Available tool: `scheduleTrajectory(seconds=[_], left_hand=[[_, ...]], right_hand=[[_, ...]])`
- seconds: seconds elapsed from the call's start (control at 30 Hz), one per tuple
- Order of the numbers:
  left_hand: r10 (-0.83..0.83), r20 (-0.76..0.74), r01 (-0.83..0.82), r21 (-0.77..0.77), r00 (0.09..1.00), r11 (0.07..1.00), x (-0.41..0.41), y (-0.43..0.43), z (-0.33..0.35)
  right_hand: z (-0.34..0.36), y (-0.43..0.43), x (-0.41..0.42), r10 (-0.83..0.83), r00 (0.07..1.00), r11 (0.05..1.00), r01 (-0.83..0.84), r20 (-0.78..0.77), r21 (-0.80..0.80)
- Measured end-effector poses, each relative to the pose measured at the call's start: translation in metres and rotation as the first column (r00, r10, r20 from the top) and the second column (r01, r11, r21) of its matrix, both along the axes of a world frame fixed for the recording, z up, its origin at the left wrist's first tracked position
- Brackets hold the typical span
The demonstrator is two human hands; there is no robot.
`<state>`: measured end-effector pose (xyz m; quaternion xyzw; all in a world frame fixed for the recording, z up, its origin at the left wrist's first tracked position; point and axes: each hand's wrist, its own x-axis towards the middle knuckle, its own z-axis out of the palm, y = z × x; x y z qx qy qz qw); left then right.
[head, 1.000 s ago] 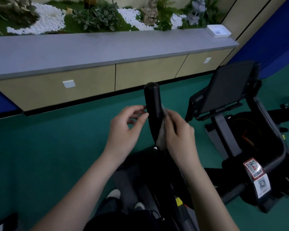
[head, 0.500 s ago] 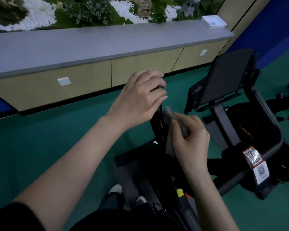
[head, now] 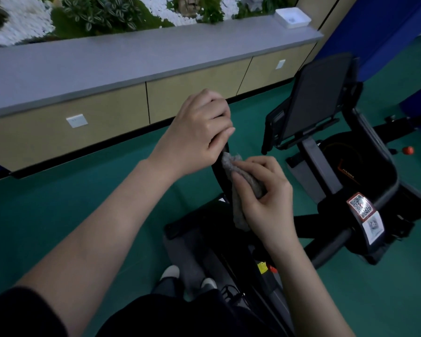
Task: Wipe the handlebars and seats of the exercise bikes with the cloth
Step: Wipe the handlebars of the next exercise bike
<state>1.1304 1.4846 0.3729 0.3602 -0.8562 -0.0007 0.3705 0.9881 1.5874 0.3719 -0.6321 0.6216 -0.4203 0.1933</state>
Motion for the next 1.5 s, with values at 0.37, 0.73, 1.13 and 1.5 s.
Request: scheduleTrajectory(seconds=[0.37,0.73,1.13,1.5], left_hand=[[-0.037,-0.041,0.038,0.008,0.998,0.999,0.001,-0.002,-0.002],[-0.054,-0.025,0.055,0.033,0.998,0.998,0.003,-0.002,-0.001],[-0.078,0.118,0.095,-0.151,0.99,0.984,-0.006,0.005,-0.008],[-0.055,0.141,0.085,-0.213,0.989,0.973,-0.004,-0.001,-0.015]], right_hand=[[0.014,-0.009,-0.002,0.115,0.987,0.993,-0.118,-0.115,-0.018],[0.006,0.013,-0.019,0.074,0.995,0.996,-0.071,-0.067,0.054],[-0.002,-0.026,-0.004,-0.213,0.967,0.928,0.155,0.14,0.339],[0.001,-0.03,-0.007,-0.182,0.965,0.888,0.08,0.187,0.453]])
